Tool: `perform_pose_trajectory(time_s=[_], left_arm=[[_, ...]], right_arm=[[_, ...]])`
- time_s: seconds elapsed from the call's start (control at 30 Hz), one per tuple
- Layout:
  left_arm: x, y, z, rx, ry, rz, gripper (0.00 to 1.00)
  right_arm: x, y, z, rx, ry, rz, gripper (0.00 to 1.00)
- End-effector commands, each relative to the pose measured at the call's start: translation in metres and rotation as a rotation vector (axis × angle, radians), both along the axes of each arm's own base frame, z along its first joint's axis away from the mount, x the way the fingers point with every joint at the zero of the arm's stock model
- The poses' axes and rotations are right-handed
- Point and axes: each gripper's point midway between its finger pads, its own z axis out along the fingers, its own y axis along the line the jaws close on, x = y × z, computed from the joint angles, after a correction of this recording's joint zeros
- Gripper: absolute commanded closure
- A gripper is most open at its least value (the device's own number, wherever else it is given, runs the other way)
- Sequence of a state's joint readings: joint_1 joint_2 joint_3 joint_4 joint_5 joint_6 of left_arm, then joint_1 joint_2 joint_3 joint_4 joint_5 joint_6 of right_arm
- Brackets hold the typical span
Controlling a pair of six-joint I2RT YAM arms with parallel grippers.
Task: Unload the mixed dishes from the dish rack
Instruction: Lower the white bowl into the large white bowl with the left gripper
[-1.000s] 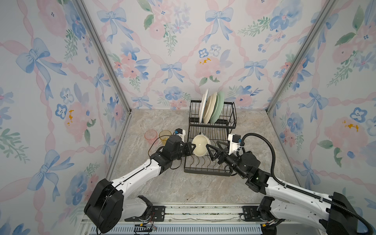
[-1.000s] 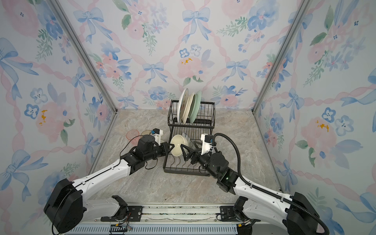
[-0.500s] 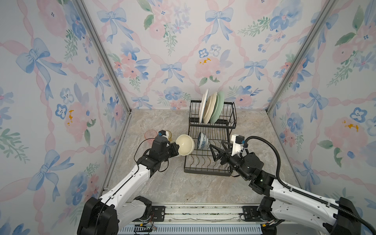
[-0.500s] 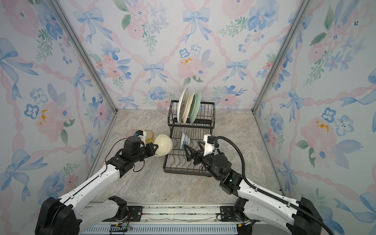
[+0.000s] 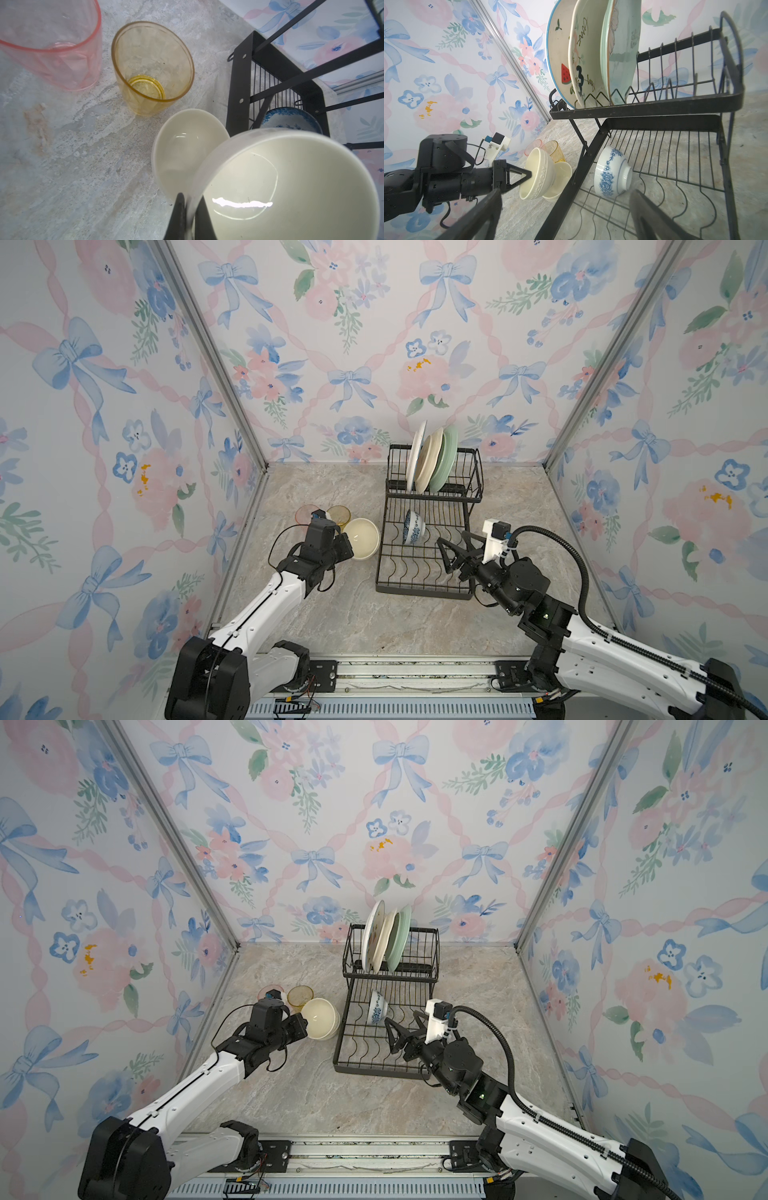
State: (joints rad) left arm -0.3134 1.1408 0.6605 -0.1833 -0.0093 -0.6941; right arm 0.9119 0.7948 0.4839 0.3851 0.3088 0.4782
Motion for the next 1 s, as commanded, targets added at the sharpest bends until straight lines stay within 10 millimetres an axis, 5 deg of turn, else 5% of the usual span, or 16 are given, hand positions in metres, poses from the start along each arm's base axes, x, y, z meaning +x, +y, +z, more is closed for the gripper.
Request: perform_pose_trajectory(time_s=[0.0,0.57,0.93,0.97], left_arm=[[0.013,0.004,0.012,0.021,-0.054,0.017,1.0],[0.026,0.015,-0.001,0.113,-0.021,0.054,1.0],[0.04,0.004,-0.003,0.102,-0.001,0.027,1.0],[0.04,0.003,-0.003,0.104,0.001,0.023,0.93]], right_arm=[[-0.004,-0.006,-0.005,-0.034,-0.006,-0.014,0.03],[-0.013,-0.024,-0.007,-0.069,-0.01,-0.03,0.03],[-0.013,-0.032,-0.007,-0.08,-0.006,-0.045,0.03],[-0.013,-0.033,-0.007,-0.079,-0.006,-0.048,0.03]])
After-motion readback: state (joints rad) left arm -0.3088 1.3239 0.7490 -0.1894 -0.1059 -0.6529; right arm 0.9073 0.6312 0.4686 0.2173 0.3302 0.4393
